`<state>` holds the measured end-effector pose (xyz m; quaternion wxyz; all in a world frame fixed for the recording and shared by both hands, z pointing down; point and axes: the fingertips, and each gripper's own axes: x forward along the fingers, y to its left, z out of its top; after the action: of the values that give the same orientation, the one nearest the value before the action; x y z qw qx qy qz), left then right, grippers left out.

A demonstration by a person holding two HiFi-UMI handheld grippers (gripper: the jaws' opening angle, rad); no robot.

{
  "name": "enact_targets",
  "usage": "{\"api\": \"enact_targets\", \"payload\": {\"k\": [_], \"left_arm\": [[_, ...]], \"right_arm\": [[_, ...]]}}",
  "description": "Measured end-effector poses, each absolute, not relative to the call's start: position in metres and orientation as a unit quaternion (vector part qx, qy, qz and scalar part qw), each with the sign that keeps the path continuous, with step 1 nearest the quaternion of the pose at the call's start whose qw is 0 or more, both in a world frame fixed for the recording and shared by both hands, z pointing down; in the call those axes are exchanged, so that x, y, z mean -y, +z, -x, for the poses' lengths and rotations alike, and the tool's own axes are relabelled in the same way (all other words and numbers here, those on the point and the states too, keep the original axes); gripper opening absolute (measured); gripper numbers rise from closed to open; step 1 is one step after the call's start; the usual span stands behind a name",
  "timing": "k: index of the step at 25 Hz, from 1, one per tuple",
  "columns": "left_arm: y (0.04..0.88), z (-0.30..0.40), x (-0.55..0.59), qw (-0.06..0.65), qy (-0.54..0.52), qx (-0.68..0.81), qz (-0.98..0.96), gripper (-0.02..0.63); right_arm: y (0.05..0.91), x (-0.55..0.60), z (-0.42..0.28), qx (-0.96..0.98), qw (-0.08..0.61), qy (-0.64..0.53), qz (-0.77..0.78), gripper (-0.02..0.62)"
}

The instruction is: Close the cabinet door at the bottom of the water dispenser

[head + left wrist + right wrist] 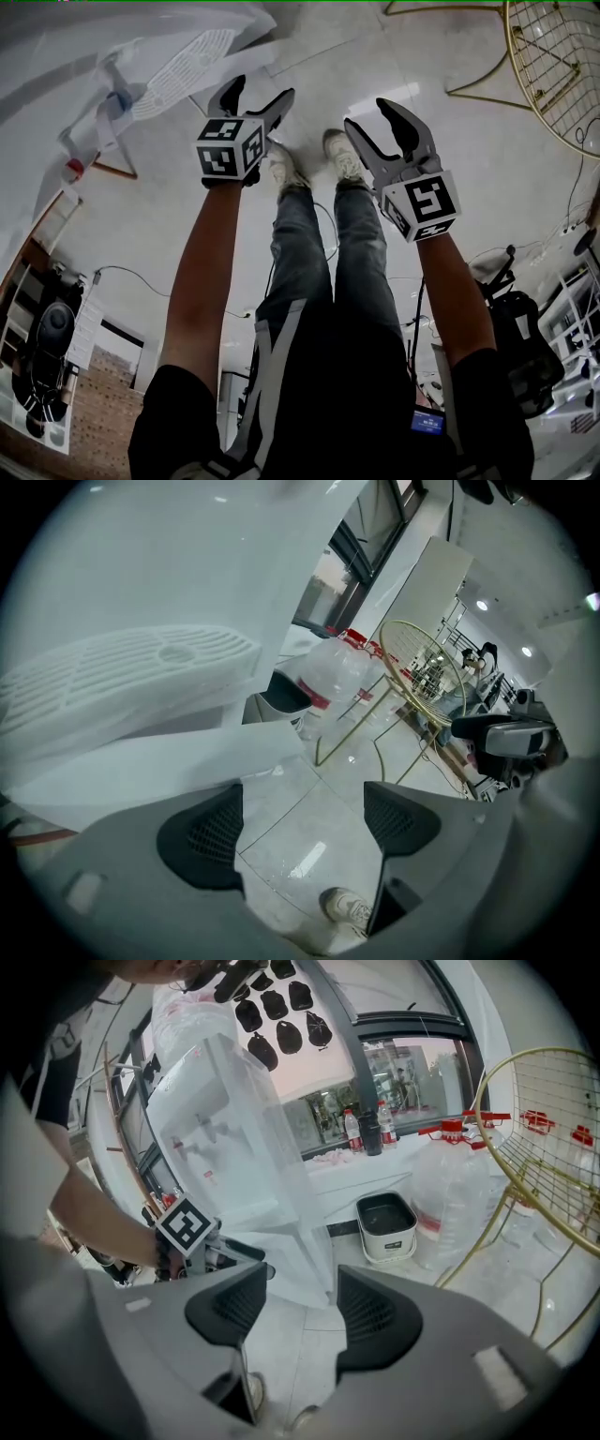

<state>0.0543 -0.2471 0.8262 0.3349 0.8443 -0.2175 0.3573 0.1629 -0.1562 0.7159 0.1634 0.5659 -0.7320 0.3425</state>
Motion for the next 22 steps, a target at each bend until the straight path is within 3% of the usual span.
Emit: {"api": "enact_targets", "payload": {"k": [22], "left_arm": [[0.834,-0.081,0.268,0.302,0.391,0.216,-0.842,0.416]], "right_arm": [[0.716,0.148,-0.181,0.720,0.151,0.343,-0.584,0.212]]}}
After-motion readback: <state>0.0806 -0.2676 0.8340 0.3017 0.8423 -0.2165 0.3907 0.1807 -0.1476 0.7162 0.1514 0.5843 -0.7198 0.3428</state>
